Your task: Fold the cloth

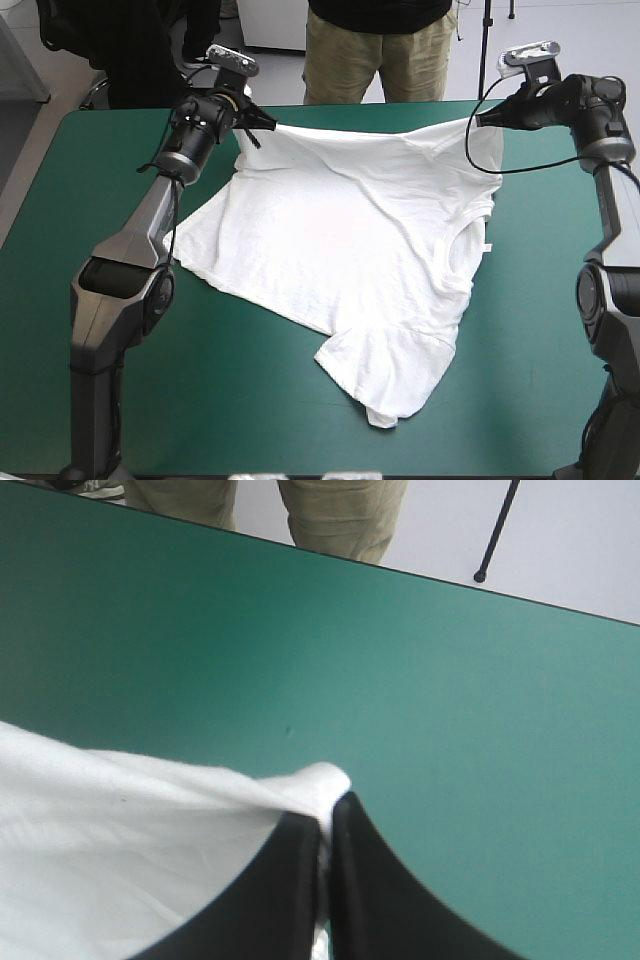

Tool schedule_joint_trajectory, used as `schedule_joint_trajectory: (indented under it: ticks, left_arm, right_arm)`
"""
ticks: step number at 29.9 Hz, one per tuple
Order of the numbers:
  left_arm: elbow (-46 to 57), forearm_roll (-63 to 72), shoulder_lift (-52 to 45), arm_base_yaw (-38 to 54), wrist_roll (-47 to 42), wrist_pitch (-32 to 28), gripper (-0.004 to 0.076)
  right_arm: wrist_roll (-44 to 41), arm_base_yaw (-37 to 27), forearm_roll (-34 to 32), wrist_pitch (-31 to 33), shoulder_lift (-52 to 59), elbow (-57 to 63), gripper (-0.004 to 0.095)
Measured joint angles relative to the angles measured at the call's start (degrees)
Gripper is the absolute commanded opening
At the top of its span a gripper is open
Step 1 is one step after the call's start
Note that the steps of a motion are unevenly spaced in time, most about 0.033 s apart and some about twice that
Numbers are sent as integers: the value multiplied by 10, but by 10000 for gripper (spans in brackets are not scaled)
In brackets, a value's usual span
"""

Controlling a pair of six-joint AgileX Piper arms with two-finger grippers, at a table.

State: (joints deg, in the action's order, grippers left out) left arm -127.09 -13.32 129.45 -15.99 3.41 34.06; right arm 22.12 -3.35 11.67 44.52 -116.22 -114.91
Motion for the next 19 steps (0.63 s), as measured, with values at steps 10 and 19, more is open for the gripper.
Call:
schedule_joint_trajectory:
  ticks: [10, 19]
  left_arm:
    - [1, 13, 71, 1, -7, -156, 492]
    - [1, 26, 36, 1, -39, -23, 437]
  right_arm:
    - [7, 0, 14, -46, -71, -23, 599]
    - [11, 0, 32, -2, -57, -33, 554]
